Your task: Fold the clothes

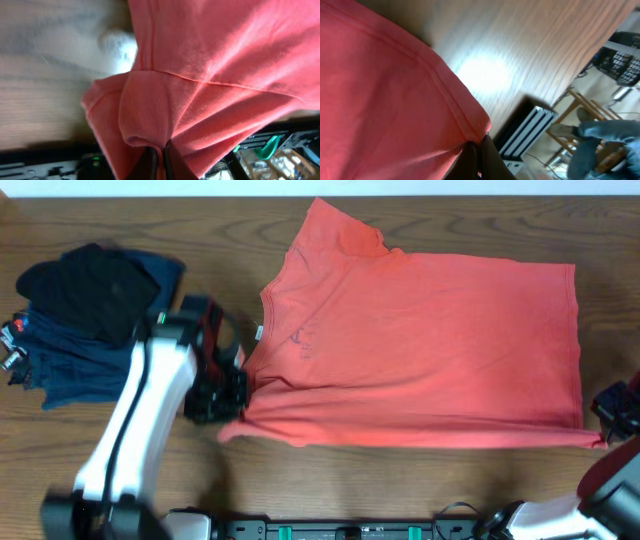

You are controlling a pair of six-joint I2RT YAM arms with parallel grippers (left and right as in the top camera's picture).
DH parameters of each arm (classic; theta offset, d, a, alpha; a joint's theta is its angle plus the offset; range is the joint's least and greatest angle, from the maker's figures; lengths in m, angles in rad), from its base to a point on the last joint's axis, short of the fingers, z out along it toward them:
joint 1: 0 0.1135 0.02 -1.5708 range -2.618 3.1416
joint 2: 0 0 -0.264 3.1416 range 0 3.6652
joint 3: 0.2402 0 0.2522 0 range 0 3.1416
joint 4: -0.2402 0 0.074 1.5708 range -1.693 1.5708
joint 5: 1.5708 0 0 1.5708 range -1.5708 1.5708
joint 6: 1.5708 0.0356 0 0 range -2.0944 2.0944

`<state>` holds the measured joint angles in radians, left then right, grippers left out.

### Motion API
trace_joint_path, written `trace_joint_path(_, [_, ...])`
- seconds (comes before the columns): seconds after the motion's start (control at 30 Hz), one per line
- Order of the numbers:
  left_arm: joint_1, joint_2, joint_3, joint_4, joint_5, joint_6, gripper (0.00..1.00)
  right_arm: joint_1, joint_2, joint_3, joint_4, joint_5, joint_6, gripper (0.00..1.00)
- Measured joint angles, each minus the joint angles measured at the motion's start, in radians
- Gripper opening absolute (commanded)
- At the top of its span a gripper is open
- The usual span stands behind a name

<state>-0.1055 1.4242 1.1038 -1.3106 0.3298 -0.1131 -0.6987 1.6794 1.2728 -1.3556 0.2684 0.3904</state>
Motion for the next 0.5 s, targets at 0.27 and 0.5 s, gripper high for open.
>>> trace_joint_path(0.27, [0.000, -0.278, -0.212, 0.151, 0.013, -0.067, 0.06, -0.019, -0.229, -0.099, 0.088, -0.034, -0.001, 0.01])
trace_joint_path(0.5, [0.000, -0.297, -0.213, 0.531, 0.023, -0.157, 0.06, -0.020, -0.233, -0.103, 0.261, -0.144, -0.036, 0.01])
